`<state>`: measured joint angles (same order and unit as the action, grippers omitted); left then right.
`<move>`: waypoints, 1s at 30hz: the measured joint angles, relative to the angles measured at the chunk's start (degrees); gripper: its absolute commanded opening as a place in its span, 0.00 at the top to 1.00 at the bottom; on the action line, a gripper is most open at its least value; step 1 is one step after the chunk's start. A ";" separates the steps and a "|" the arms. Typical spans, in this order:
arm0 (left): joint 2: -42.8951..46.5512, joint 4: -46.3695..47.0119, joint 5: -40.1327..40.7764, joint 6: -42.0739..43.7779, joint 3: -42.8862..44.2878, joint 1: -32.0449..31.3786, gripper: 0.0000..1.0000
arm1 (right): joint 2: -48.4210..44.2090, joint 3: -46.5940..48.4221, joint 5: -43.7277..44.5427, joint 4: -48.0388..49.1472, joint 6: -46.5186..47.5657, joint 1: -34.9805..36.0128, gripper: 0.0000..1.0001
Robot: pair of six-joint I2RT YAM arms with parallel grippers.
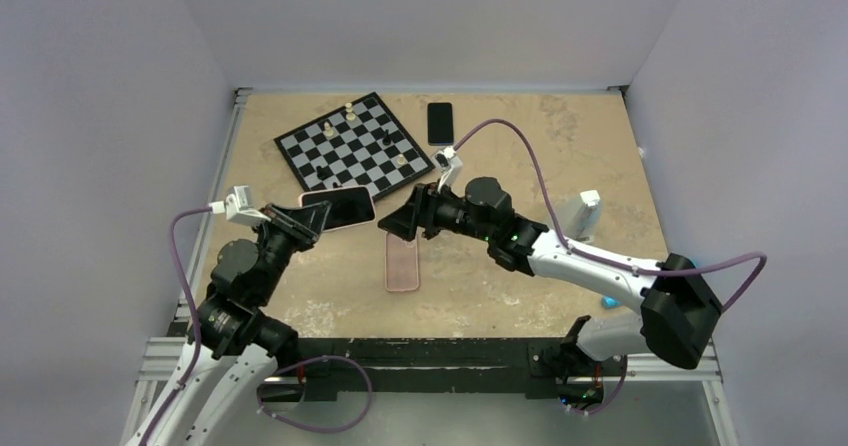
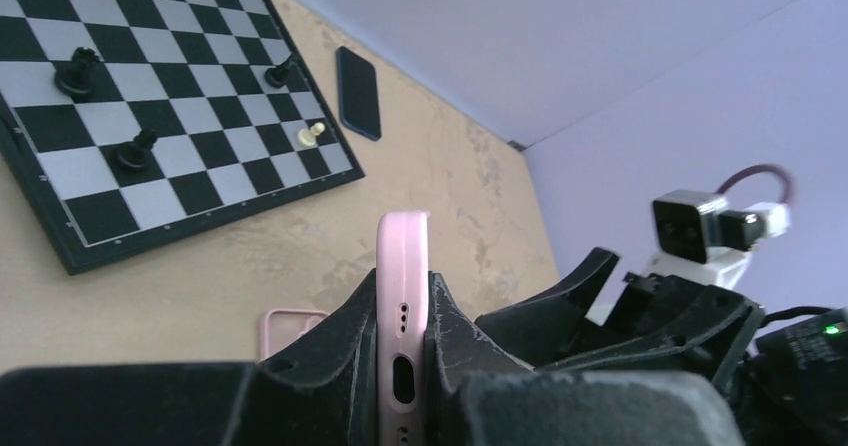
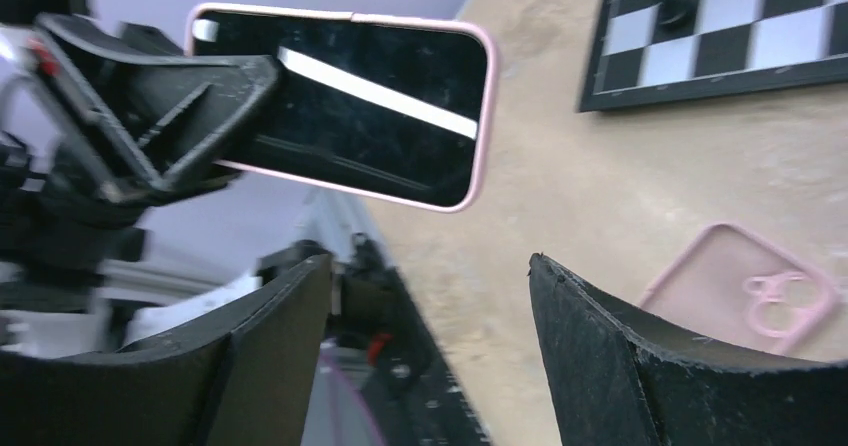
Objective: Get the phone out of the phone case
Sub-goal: Adjust the phone.
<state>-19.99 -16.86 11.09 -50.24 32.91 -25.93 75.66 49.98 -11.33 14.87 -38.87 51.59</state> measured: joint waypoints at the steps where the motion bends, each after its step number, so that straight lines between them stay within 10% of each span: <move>1: 0.61 1.29 0.00 -1.44 -0.98 0.00 1.00 | 0.24 -1.29 -1.84 3.39 -3.45 -0.42 0.25; 12: 5.38 15.80 -3.19 -17.57 -10.49 0.00 1.00 | 9.18 -3.76 -10.78 23.58 -25.77 -1.75 0.35; 17: 5.27 25.18 -5.60 -25.09 -16.13 0.00 1.00 | 9.62 -3.91 -10.84 27.76 -28.39 -1.79 0.55; 22: 4.85 30.23 -6.47 -30.25 -19.93 0.07 1.00 | 10.58 -3.87 -10.86 30.36 -29.55 -1.90 1.00; 24: 5.03 32.79 -6.56 -32.02 -20.65 0.13 0.99 | 10.86 -3.65 -11.34 32.92 -32.02 -2.08 1.00; 27: 6.14 33.11 -7.41 -31.54 -20.33 0.28 0.45 | 10.88 -3.34 -12.46 35.23 -31.69 -2.23 1.00; 30: 6.32 23.61 -11.02 -28.89 -16.28 0.35 0.24 | 10.43 -3.04 -14.84 33.22 -26.08 -3.17 1.00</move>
<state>-13.67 6.74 0.08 -79.13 16.62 -25.58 86.08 46.94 -26.17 48.10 -64.95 48.42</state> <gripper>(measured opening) 0.562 0.161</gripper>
